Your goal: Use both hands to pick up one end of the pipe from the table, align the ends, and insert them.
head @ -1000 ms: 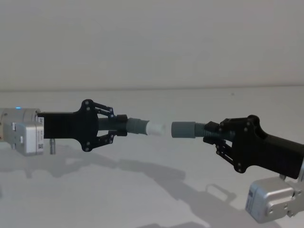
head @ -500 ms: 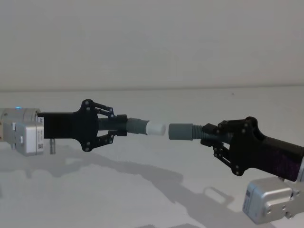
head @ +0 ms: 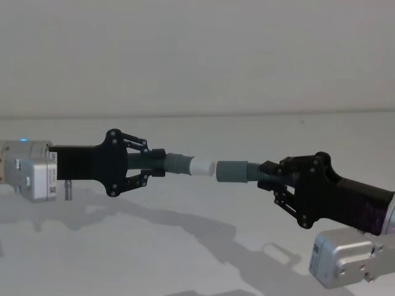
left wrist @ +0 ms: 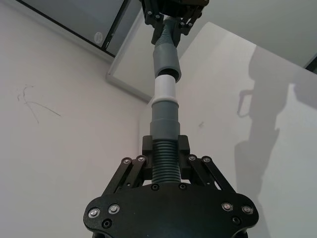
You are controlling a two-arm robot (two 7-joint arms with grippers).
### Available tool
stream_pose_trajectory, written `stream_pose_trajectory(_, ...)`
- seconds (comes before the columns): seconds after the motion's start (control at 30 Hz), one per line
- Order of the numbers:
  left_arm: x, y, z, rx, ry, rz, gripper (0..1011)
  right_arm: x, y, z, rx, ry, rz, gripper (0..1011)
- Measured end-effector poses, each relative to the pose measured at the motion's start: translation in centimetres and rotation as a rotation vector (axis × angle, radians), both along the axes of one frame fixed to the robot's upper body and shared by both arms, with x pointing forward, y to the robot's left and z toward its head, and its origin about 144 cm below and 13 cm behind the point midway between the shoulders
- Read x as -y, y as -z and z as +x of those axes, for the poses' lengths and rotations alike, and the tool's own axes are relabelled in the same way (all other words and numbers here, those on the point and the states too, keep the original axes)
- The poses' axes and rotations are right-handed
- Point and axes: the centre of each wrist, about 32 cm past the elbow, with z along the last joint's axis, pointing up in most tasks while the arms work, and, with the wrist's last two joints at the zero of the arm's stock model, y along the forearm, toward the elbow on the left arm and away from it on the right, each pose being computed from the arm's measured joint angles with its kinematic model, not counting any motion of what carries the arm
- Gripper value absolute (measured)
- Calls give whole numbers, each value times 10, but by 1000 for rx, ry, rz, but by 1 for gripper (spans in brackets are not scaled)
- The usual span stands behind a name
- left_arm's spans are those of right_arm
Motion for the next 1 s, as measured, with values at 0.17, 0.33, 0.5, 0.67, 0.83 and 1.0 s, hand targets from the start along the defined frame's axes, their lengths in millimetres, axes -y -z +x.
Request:
stream_pose_trajectory(0.17,0,0,0,0,0,0,262,-2,0,0,-2,1,2,194)
stream_pose_trajectory(0.33,0,0,0,0,0,0,262,-3,0,1,-4,3,4,194)
stream_pose_trajectory(0.5,0,0,0,0,0,0,261,-6,0,1,-3,7,9,194)
stream_pose_trajectory(0.67,0,0,0,0,0,0,262,-8,0,2,-4,8,13,194)
stream_pose_trajectory(0.83,0,0,0,0,0,0,262,-11,0,3,-7,7,16,194)
stream_pose_trajectory(1.0,0,0,0,0,0,0,262,-13,1,4,-9,5,16,194)
